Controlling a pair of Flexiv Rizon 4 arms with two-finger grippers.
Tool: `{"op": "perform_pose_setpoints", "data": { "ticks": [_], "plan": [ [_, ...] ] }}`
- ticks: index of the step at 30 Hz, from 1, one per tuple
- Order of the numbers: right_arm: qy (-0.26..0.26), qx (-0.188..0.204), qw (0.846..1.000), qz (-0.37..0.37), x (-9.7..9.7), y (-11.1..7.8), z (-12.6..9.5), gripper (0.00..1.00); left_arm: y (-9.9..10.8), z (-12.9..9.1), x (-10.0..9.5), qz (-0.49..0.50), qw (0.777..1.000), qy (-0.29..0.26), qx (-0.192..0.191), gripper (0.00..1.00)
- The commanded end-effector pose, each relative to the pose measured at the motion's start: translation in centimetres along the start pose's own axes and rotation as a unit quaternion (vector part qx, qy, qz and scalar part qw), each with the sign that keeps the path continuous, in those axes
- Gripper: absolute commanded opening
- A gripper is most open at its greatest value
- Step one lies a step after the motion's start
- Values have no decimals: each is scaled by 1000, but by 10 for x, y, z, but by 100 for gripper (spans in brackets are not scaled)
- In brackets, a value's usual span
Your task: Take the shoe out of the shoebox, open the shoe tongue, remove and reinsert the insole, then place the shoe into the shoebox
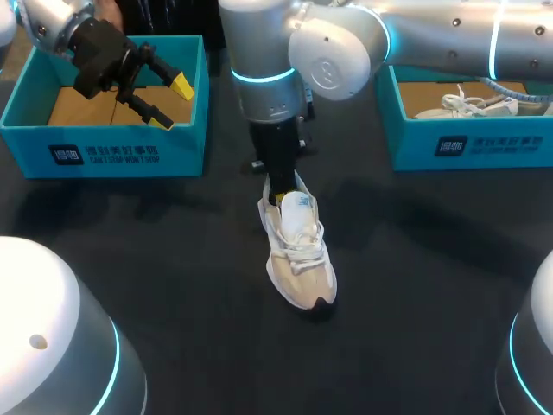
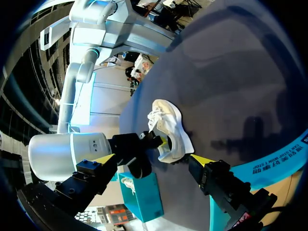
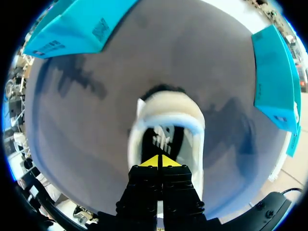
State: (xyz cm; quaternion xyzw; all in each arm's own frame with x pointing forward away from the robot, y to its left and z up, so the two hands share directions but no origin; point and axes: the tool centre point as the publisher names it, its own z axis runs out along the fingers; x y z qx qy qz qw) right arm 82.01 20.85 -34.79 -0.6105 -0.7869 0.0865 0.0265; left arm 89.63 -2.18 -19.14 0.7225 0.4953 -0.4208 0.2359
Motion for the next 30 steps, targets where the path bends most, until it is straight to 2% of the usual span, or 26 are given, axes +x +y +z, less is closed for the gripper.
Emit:
{"op": "perform_pose_setpoints", "data": {
  "ticks": [1, 10, 24, 25, 27, 28, 30],
  "plan": [
    [-14, 24, 1000, 11, 2, 1, -5, 0, 0, 0, 0, 0, 1000, 1, 0, 100],
    [-23, 59, 997, 38, -4, -12, -14, 0, 0, 0, 0, 0, 1000, 1, 0, 100],
    [-14, 82, 995, 52, -13, -25, 2, 0, 0, 0, 0, 0, 1000, 1, 0, 100],
    [-13, 85, 995, 52, -13, -25, 3, 5, 0, 0, 0, 0, 1000, 1, 0, 100],
    [-11, 86, 995, 54, -13, -26, 3, 29, 0, 0, 0, 0, 1000, 1, 0, 100],
    [-12, 89, 994, 55, -13, -26, 3, 36, 0, 0, 0, 0, 1000, 1, 0, 100],
    [-11, 89, 994, 55, -12, -27, 2, 38, 0, 0, 0, 0, 1000, 1, 0, 100]
  ]
}}
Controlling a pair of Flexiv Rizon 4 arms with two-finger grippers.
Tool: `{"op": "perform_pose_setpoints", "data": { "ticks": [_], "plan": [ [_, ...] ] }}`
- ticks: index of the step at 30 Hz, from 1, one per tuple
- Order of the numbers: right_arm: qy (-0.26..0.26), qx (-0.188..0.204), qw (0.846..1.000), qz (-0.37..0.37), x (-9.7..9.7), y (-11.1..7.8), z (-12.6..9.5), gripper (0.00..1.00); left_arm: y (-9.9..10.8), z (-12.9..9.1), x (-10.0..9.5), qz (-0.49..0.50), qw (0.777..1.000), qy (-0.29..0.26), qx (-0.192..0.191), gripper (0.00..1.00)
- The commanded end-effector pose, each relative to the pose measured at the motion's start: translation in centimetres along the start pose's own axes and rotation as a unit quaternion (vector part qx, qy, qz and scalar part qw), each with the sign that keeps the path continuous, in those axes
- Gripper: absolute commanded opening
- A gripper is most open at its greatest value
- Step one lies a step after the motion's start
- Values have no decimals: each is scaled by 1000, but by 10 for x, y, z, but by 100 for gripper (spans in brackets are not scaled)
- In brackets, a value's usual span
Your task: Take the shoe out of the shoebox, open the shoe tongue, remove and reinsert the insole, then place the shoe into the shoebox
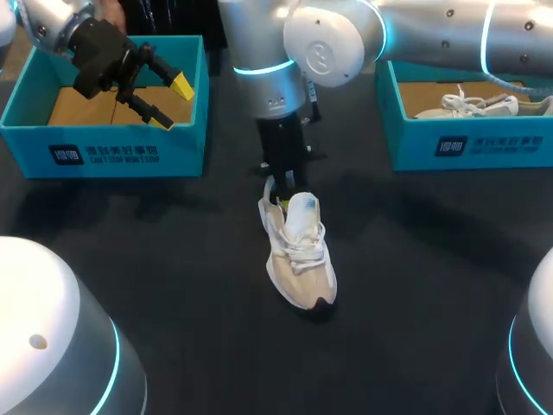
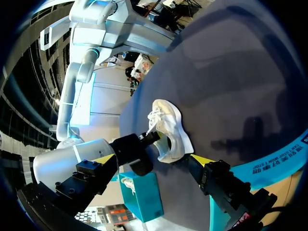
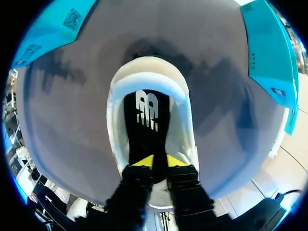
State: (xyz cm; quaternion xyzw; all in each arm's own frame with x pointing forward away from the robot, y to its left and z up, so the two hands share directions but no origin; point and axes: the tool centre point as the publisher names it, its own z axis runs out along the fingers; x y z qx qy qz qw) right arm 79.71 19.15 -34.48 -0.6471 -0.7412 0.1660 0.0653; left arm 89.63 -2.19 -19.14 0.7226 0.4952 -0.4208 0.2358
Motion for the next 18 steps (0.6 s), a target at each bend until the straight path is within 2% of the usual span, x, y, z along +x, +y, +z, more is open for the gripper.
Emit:
{"op": "perform_pose_setpoints", "data": {
  "ticks": [1, 3, 12, 18],
  "plan": [
    [3, 0, 1000, -1, -1, -1, 0, 40, 0, 0, 0, 0, 1000, 1, 0, 100],
    [-1, 1, 1000, 0, 0, -2, -2, 45, 0, 0, 0, 0, 1000, 1, 0, 100],
    [-6, -2, 1000, 4, 3, -7, -10, 51, 0, 0, 0, 0, 1000, 1, 0, 100],
    [-16, -3, 1000, 14, 1, -11, -11, 68, 0, 0, 0, 0, 1000, 1, 0, 100]
  ]
}}
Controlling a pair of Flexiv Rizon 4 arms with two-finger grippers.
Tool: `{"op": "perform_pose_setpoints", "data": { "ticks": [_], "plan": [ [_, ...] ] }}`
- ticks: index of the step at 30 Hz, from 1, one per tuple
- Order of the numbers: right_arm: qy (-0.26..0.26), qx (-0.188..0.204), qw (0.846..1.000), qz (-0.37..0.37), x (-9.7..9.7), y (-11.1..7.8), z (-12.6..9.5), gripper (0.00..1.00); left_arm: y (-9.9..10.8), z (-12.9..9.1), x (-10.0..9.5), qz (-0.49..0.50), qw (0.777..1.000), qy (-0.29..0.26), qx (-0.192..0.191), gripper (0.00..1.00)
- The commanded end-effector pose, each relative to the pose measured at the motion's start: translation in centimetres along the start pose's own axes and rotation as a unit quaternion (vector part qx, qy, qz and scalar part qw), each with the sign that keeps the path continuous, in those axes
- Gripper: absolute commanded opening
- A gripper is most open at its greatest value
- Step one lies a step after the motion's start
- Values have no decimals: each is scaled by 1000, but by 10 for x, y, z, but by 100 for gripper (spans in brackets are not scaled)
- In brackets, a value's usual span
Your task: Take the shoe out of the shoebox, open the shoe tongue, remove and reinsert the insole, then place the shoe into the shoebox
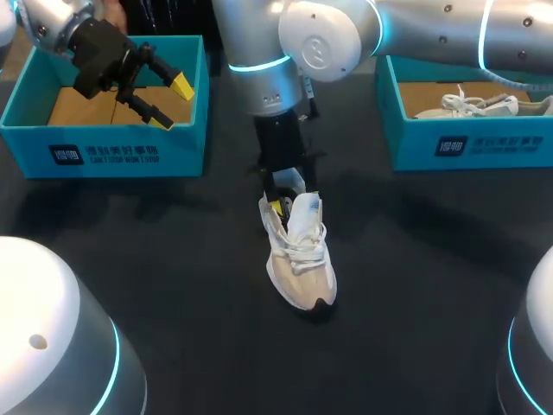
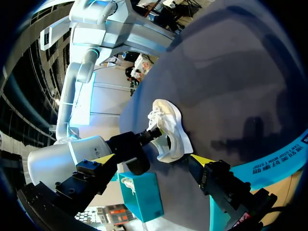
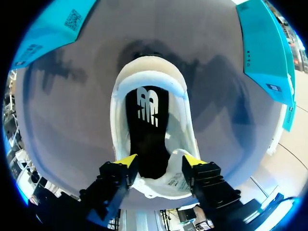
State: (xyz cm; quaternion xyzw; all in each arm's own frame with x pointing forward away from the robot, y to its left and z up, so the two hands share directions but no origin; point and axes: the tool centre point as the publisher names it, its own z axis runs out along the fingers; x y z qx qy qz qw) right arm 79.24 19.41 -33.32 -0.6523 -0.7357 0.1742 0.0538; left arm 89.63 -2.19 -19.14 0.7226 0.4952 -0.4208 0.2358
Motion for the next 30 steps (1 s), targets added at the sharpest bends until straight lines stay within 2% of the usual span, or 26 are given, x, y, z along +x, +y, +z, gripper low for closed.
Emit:
{"op": "perform_pose_setpoints", "data": {
  "ticks": [1, 3, 6, 12, 30],
  "plan": [
    [-3, -2, 1000, 4, -1, -3, -1, 70, 0, 0, 0, 0, 1000, 1, 0, 100],
    [-2, 0, 1000, 6, -2, -3, 0, 82, 0, 0, 0, 0, 1000, 1, 0, 100],
    [-1, 1, 1000, 5, -2, -2, 0, 89, 0, 0, 0, 0, 1000, 1, 0, 100],
    [-4, -2, 1000, 5, -1, -3, -5, 89, 0, 0, 0, 0, 1000, 1, 0, 100],
    [-15, -45, 999, 26, -7, -21, -40, 90, 0, 0, 0, 0, 1000, 1, 0, 100]
  ]
}}
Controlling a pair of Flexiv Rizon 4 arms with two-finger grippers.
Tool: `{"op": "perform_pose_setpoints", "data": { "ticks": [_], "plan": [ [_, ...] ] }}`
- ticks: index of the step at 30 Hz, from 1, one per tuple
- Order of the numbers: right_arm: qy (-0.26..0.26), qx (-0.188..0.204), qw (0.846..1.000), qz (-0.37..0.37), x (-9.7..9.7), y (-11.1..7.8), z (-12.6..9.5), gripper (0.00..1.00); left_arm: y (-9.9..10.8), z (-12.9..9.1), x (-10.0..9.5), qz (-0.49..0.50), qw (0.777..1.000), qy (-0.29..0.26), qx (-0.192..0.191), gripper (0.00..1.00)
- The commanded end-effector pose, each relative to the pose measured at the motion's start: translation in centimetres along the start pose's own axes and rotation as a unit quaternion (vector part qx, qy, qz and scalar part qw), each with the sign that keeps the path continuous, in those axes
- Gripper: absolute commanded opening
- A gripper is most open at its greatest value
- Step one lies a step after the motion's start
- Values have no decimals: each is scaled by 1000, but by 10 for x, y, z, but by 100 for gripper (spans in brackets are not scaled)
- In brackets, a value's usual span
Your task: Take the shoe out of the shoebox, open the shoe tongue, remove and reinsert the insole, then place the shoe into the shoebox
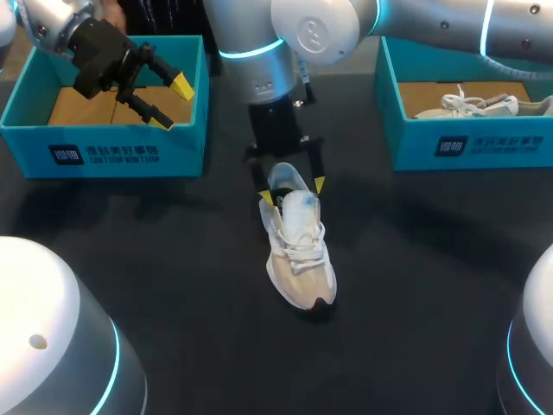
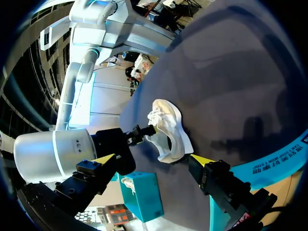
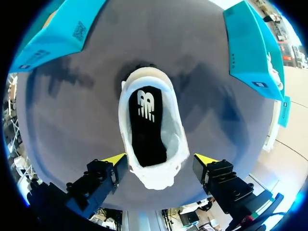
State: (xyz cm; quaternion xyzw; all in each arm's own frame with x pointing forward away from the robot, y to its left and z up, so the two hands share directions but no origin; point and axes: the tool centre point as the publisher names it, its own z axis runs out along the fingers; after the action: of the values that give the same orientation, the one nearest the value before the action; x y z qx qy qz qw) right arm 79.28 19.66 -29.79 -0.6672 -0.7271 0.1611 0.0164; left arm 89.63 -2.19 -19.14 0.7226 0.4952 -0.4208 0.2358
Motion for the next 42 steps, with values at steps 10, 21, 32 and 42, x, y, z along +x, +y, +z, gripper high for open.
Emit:
{"op": "perform_pose_setpoints", "data": {
  "ticks": [10, 21, 32, 42],
  "plan": [
    [7, -63, 998, 10, -2, -25, -23, 77, 0, 0, 0, 0, 1000, 1, 0, 100],
    [14, -192, 981, 2, 1, -44, -26, 57, 0, 0, 0, 0, 1000, 1, 0, 100],
    [47, -226, 973, 9, -2, -52, -8, 40, 0, 0, 0, 0, 1000, 1, 0, 100],
    [54, -224, 973, 19, -11, -48, 12, 37, 0, 0, 0, 0, 1000, 1, 0, 100]
  ]
}}
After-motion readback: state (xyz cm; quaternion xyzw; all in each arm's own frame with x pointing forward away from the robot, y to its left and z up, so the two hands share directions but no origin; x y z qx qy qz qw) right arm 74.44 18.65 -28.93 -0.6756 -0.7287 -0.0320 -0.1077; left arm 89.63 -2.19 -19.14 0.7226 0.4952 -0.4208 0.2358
